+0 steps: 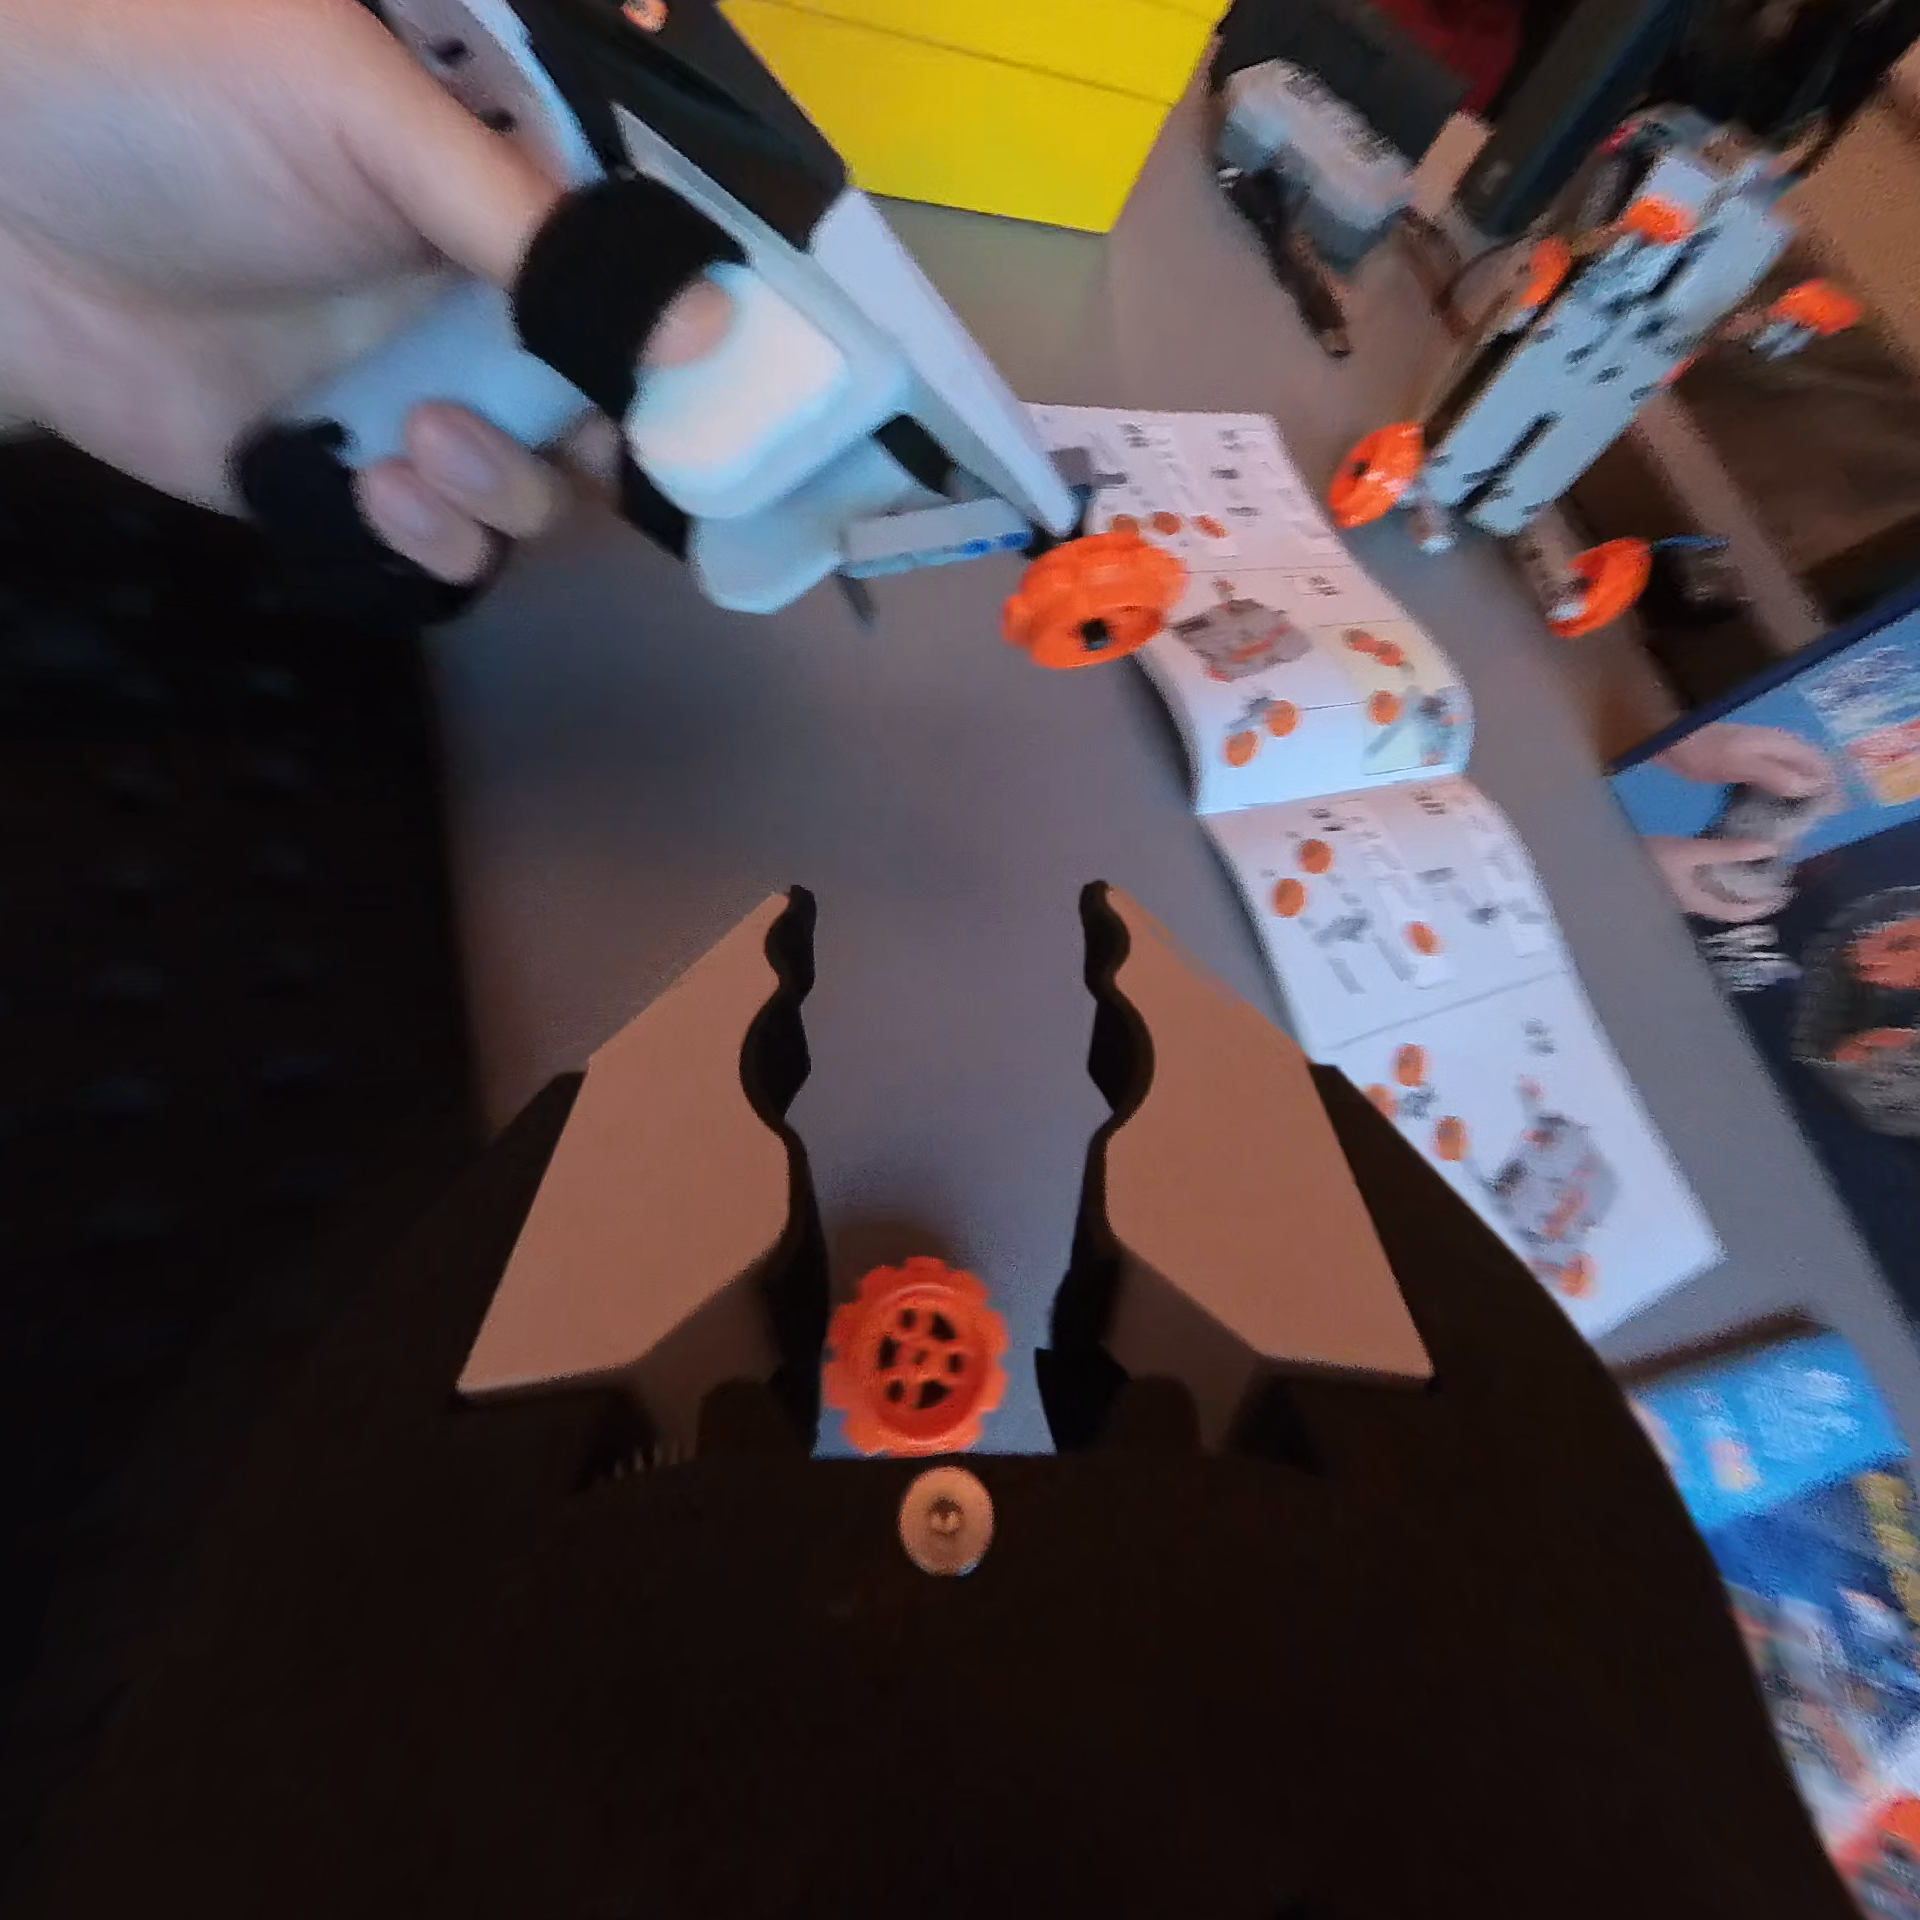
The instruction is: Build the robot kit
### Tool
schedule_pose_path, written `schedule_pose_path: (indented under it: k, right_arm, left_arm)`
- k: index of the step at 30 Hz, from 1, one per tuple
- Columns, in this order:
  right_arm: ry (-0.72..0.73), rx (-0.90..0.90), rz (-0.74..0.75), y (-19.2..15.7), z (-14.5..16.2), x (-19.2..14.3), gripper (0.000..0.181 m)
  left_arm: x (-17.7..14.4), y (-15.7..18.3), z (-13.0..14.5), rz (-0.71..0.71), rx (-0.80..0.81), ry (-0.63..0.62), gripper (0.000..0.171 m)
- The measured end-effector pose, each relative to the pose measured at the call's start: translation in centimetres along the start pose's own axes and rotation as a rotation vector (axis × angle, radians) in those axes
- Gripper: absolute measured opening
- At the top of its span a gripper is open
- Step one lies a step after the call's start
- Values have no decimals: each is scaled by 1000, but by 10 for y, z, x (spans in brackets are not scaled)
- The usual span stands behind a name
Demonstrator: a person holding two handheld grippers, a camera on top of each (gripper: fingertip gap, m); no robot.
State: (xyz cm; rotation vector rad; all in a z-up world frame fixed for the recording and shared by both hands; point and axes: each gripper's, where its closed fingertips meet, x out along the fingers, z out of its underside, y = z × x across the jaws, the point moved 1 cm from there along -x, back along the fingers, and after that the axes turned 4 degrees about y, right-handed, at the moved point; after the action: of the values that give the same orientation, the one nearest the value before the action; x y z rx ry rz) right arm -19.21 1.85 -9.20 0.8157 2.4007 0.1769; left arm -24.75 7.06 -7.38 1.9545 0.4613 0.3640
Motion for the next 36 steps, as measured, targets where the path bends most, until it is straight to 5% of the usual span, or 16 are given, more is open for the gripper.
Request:
schedule_pose_path:
  k: [2, 12, 17, 26, 36]
  right_arm:
    - [36, -95, 62, 13, -1, 3, 56]
    - [210, -83, -96, 24, -33, 60, 57]
    - [194, -110, -97, 24, -26, 66, 40]
    - [145, -43, -94, 36, -13, 66, 39]
    - [94, -4, -161, 38, 0, 75, 40]
  left_arm:
    - [-3, -5, 2, 11, -70, -3, 4]
    - [-3, -13, 1, 51, -151, -14, 4]
    - [-1, -13, 4, 75, -172, -44, 4]
    - [4, -22, 8, 33, -171, -74, 13]
    - [2, -27, 20, -21, -224, -175, 4]
